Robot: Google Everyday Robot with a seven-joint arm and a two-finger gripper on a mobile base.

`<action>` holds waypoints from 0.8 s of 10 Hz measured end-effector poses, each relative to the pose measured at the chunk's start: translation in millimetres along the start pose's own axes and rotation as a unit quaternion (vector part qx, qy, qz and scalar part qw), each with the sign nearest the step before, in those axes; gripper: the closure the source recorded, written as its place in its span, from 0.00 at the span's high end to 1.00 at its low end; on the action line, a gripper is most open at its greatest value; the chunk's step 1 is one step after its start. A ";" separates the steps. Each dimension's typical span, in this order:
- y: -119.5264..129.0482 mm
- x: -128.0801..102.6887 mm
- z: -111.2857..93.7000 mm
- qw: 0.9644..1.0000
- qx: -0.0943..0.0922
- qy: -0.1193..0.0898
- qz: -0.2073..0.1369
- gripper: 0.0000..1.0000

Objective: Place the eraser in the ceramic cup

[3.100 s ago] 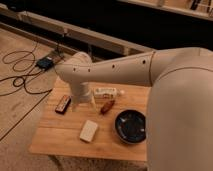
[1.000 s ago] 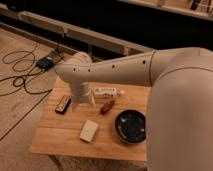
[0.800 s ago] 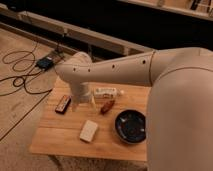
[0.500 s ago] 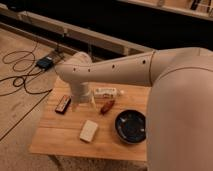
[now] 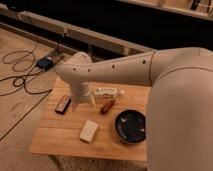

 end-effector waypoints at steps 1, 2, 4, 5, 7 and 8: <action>0.0 0.0 0.0 1.000 0.000 0.000 0.000 0.65; 0.0 0.0 0.0 1.000 0.000 0.000 0.000 0.65; 0.0 0.0 0.0 1.000 0.000 0.000 0.000 0.65; 0.0 0.0 0.0 1.000 0.000 0.000 0.000 0.65; -0.3 0.3 0.1 1.000 0.000 0.000 0.000 0.65; -2.2 2.3 0.4 1.000 0.002 0.001 0.004 0.65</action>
